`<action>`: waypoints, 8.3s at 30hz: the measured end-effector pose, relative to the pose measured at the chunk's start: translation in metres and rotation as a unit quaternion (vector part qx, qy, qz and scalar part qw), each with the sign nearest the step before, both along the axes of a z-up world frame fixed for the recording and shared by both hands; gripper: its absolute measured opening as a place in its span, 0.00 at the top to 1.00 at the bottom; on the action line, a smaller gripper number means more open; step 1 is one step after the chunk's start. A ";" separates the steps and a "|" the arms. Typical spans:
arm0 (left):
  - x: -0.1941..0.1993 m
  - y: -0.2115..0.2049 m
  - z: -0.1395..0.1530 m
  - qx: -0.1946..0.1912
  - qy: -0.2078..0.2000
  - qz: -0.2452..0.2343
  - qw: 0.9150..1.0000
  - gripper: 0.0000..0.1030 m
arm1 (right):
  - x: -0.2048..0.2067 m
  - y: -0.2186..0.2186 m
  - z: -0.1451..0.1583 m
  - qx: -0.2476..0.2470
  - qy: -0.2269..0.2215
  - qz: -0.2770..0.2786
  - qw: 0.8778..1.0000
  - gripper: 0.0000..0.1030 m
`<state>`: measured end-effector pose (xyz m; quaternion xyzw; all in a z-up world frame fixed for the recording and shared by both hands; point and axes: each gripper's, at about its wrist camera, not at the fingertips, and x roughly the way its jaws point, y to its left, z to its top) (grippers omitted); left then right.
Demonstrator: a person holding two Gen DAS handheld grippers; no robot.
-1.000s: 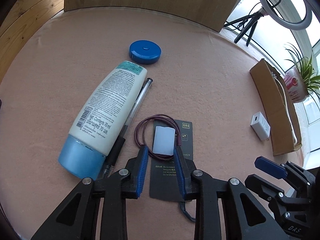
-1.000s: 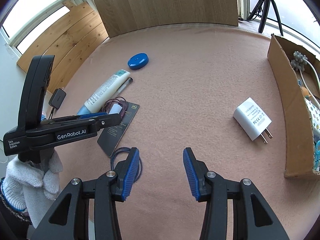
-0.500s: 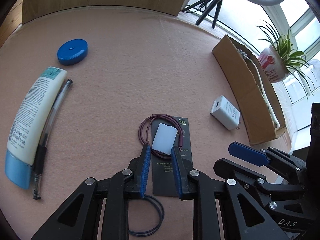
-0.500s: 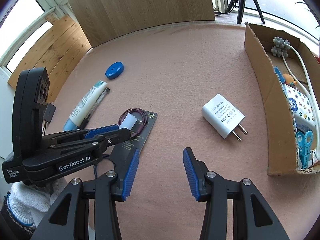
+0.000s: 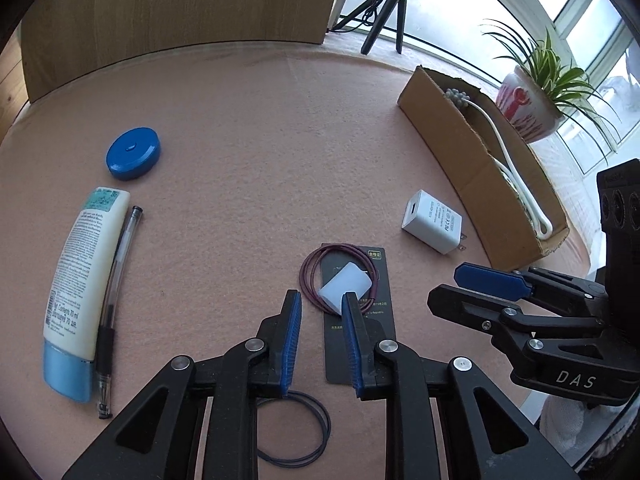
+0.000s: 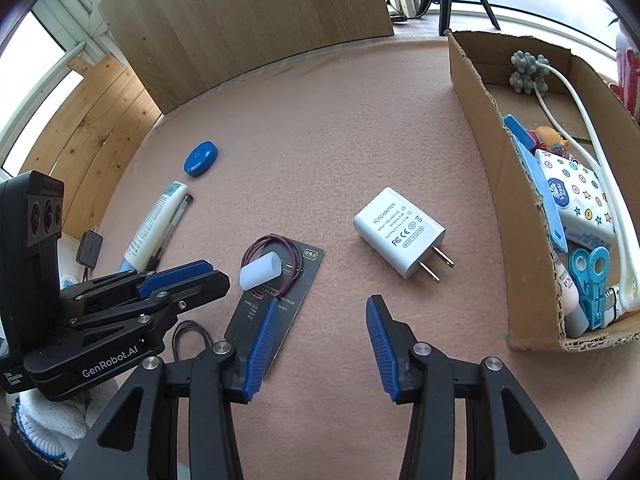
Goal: Organize objects
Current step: 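Move the left tool to the black cable card and close on it, then grasp the purple cable loop with the right tool while the left tool grasps the white cap, then carry the white cap and purple cable over the box and open both tools, then move the right tool back to the black card and grasp it, then carry the black card over the box with the right tool and release it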
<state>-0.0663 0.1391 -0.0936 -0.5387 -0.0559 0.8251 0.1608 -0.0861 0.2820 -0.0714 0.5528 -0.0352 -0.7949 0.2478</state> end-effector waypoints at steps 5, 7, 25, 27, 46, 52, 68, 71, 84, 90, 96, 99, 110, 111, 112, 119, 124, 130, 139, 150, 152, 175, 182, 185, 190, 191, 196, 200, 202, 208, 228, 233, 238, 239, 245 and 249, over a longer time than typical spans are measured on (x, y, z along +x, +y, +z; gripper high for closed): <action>-0.005 0.024 -0.004 -0.023 0.002 -0.040 0.999 0.78 | 0.000 0.004 0.001 -0.002 -0.001 -0.007 1.000 0.59; -0.006 0.030 -0.007 -0.033 0.001 -0.047 0.998 0.78 | -0.001 0.007 0.001 -0.003 -0.002 -0.011 1.000 0.59; -0.009 -0.025 0.004 0.032 0.001 0.040 0.999 0.92 | -0.009 -0.016 -0.005 -0.006 -0.015 0.021 1.000 0.66; -0.008 -0.039 0.002 0.055 -0.004 0.060 0.997 0.92 | -0.010 -0.023 -0.004 -0.005 -0.004 0.026 1.000 0.66; -0.018 -0.081 -0.008 0.024 -0.009 0.113 0.993 0.66 | -0.001 -0.101 -0.016 0.068 0.035 0.150 0.986 0.51; -0.029 -0.072 -0.008 0.001 -0.009 0.094 0.996 0.66 | 0.006 -0.112 -0.019 0.100 0.063 0.174 0.978 0.51; -0.034 -0.075 -0.022 0.002 -0.019 0.118 0.993 0.86 | 0.002 -0.097 -0.018 0.090 0.073 0.149 0.982 0.97; -0.032 -0.078 -0.020 0.012 -0.020 0.127 0.992 0.89 | -0.001 -0.091 -0.016 0.075 0.065 0.138 0.985 0.97; -0.023 -0.070 0.005 0.045 -0.004 0.133 0.990 0.90 | -0.004 -0.040 0.029 0.008 0.077 0.070 0.994 0.97; -0.027 -0.041 0.021 0.057 0.008 0.109 0.992 0.90 | -0.006 -0.011 0.052 -0.004 0.098 0.041 0.994 0.97; -0.037 0.007 0.042 0.073 0.028 0.068 0.995 0.90 | -0.009 0.025 0.072 -0.005 0.118 0.006 0.993 0.97; -0.040 0.034 0.052 0.082 0.037 0.045 0.995 0.90 | -0.013 0.048 0.080 -0.002 0.126 -0.015 0.992 0.97; -0.059 0.146 0.070 0.100 0.052 -0.035 0.993 0.90 | -0.031 0.131 0.089 0.014 0.136 -0.089 0.987 0.97; -0.061 0.154 0.070 0.099 0.052 -0.040 0.993 0.90 | -0.032 0.137 0.089 0.016 0.136 -0.094 0.986 0.97; -0.063 0.161 0.070 0.099 0.051 -0.045 0.993 0.90 | -0.033 0.142 0.089 0.017 0.136 -0.099 0.986 0.97; -0.077 0.199 0.061 0.091 0.045 -0.061 0.993 0.90 | -0.040 0.172 0.082 0.014 0.126 -0.121 0.985 0.97; -0.080 0.210 0.054 0.085 0.040 -0.065 0.993 0.90 | -0.044 0.180 0.076 0.013 0.120 -0.126 0.985 0.97; -0.079 0.212 0.055 0.080 0.043 -0.064 0.994 0.83 | -0.045 0.186 0.071 0.011 0.113 -0.131 0.985 0.97; -0.067 0.191 0.067 0.082 0.048 -0.058 0.994 0.65 | -0.039 0.175 0.074 0.014 0.116 -0.128 0.985 0.64; -0.036 0.100 0.068 0.081 0.041 -0.002 0.996 0.65 | -0.020 0.140 0.076 -0.009 0.108 -0.103 0.989 0.62; -0.031 0.078 0.063 0.074 0.034 0.013 0.997 0.65 | -0.014 0.131 0.075 -0.013 0.106 -0.097 0.989 0.61; 0.022 -0.024 -0.012 0.042 -0.044 0.048 0.997 0.57 | 0.012 0.016 0.009 -0.045 -0.030 0.001 0.999 0.59; 0.029 -0.007 -0.018 0.035 -0.048 0.019 0.998 0.57 | -0.004 -0.002 -0.014 -0.054 -0.086 -0.007 0.995 0.59; 0.032 -0.005 -0.019 0.028 -0.048 0.012 0.998 0.57 | -0.006 -0.013 -0.020 -0.040 -0.093 -0.007 0.995 0.59; 0.039 -0.017 -0.018 0.036 -0.051 0.022 0.998 0.57 | -0.010 -0.027 -0.023 -0.019 -0.093 -0.019 0.995 0.59; 0.040 -0.020 -0.017 0.040 -0.049 0.024 0.998 0.57 | -0.011 -0.029 -0.023 -0.016 -0.094 -0.021 0.995 0.59; 0.044 -0.042 -0.004 0.054 -0.033 0.038 0.997 0.57 | -0.019 -0.044 -0.021 0.004 -0.093 -0.027 0.995 0.56; 0.050 -0.065 0.002 0.063 -0.026 0.055 0.996 0.57 | -0.020 -0.063 -0.020 0.025 -0.086 -0.019 0.996 0.56; 0.053 -0.078 0.003 0.067 -0.025 0.063 0.995 0.57 | -0.019 -0.074 -0.018 0.046 -0.072 -0.013 0.996 0.55; 0.055 -0.107 -0.002 0.075 -0.028 0.084 0.993 0.57 | -0.007 -0.108 -0.019 0.145 -0.014 0.030 0.989 0.54; 0.044 -0.109 0.000 0.080 -0.025 0.084 0.993 0.57 | -0.002 -0.084 -0.004 0.120 -0.005 0.027 0.992 0.56; 0.040 -0.098 0.000 0.077 -0.025 0.083 0.993 0.57 | -0.005 -0.062 0.019 0.098 0.014 0.008 0.995 0.56; 0.036 -0.089 0.002 0.074 -0.024 0.085 0.993 0.57 | -0.015 -0.034 0.044 0.078 0.032 -0.015 0.996 0.56; 0.034 -0.088 0.002 0.073 -0.024 0.086 0.993 0.57 | -0.017 -0.027 0.048 0.077 0.037 -0.019 0.996 0.56; 0.027 -0.079 0.002 0.072 -0.023 0.093 0.993 0.57 | -0.030 0.008 0.072 0.077 0.067 -0.050 0.993 0.57; 0.021 -0.073 0.002 0.072 -0.020 0.098 0.992 0.57 | -0.041 0.037 0.082 0.082 0.078 -0.074 0.991 0.56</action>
